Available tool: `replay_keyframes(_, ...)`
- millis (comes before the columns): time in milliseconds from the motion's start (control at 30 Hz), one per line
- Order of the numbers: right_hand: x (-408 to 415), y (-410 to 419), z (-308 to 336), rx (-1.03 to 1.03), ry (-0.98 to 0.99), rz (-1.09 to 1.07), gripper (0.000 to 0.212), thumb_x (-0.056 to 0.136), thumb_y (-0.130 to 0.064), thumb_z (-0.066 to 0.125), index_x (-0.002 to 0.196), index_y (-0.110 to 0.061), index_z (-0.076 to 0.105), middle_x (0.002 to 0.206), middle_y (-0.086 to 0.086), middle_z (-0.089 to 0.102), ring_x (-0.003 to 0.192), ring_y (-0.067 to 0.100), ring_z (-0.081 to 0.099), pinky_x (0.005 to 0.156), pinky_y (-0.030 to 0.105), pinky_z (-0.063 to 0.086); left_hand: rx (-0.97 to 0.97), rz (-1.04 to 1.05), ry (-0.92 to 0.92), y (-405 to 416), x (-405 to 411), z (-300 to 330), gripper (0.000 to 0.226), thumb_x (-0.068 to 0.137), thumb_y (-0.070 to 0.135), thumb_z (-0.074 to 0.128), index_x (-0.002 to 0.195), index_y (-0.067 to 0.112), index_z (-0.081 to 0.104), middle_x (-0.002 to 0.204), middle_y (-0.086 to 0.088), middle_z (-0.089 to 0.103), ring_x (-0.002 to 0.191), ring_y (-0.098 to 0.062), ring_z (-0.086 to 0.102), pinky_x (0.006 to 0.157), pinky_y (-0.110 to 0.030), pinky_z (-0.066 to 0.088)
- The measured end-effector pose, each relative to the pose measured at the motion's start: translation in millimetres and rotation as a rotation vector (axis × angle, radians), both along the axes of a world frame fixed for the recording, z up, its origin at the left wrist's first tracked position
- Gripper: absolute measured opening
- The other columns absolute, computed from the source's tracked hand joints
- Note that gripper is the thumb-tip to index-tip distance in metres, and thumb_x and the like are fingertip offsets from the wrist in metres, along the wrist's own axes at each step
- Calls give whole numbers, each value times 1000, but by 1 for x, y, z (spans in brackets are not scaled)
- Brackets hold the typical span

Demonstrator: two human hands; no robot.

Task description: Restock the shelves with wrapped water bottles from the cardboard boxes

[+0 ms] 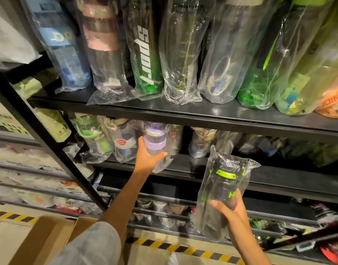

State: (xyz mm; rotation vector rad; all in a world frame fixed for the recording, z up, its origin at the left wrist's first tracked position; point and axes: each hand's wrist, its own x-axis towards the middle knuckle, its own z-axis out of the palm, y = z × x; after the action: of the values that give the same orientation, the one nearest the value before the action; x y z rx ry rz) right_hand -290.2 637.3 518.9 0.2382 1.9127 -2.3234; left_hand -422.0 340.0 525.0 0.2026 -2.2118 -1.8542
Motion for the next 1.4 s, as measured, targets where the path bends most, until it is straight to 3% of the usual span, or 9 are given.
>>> replay_keyframes(100, 2, -1, -3, 18, -20, -14, 86, 62, -22, 97, 136, -30, 54, 123, 5, 75, 109, 29, 74, 91, 47, 56, -4, 17, -10, -3, -6, -4, 81, 76, 7, 91, 136, 20, 38, 131, 2, 57, 125, -14, 58, 110, -35, 48)
replay_keyframes(300, 5, -10, -12, 78, -25, -27, 77, 70, -16, 86, 138, -28, 52, 120, 6, 75, 106, 28, 75, 96, 53, 57, 6, 27, -34, -7, -18, -7, 88, 74, 12, 93, 140, 17, 34, 139, -5, 54, 130, -20, 54, 114, -38, 46)
replay_keyframes(567, 13, -33, -18, 81, -49, -45, 104, 55, -43, 100, 144, -39, 47, 127, 3, 72, 112, 25, 73, 100, 55, 56, 40, 3, -21, -9, -20, -9, 79, 77, 11, 91, 132, 26, 36, 126, 12, 56, 114, 3, 58, 95, -9, 45)
replay_keyframes(667, 17, -39, -15, 95, -30, -62, 104, 46, -55, 101, 137, -44, 52, 126, 1, 73, 112, 25, 72, 97, 50, 58, 55, -16, -12, -10, -18, -8, 77, 78, 16, 91, 132, 27, 38, 129, 11, 56, 117, 2, 57, 101, -17, 45)
replay_keyframes(767, 23, -43, -19, 105, -20, -82, 93, 56, -37, 101, 136, -45, 53, 125, 0, 73, 113, 24, 71, 99, 50, 57, 51, -37, 2, -12, -16, -8, 82, 76, 24, 93, 137, 25, 38, 137, 5, 56, 126, -7, 57, 109, -29, 47)
replay_keyframes(867, 26, -44, -18, 101, -19, -87, 92, 55, -41, 95, 137, -46, 52, 125, -2, 73, 113, 23, 71, 101, 52, 56, 37, -43, 5, -12, -14, -5, 85, 71, 35, 95, 135, 25, 40, 137, 4, 54, 129, -10, 55, 113, -36, 48)
replay_keyframes(1000, 25, -48, -10, 91, -7, -75, 106, 50, -50, 99, 142, -43, 48, 129, -4, 71, 116, 21, 70, 103, 52, 55, -6, -37, -1, -13, -9, -2, 86, 69, 43, 94, 134, 24, 40, 139, 4, 50, 132, -13, 51, 117, -41, 43)
replay_keyframes(1200, 15, -61, -2, 92, 48, -29, 88, 61, -32, 94, 138, -33, 52, 127, 2, 73, 118, 24, 70, 106, 53, 52, -65, 9, -37, -14, 10, -1, 115, 83, 39, 86, 165, 23, 7, 172, 6, 14, 157, -13, 15, 128, -38, 19)
replay_keyframes(1400, -5, -81, 15, 150, 145, -15, 79, 70, -24, 90, 138, -36, 52, 127, -2, 72, 119, 19, 69, 106, 48, 53, -316, 112, -8, -20, 43, -32, 90, 92, 37, 78, 163, 18, 25, 164, -2, 34, 152, -19, 32, 124, -42, 32)
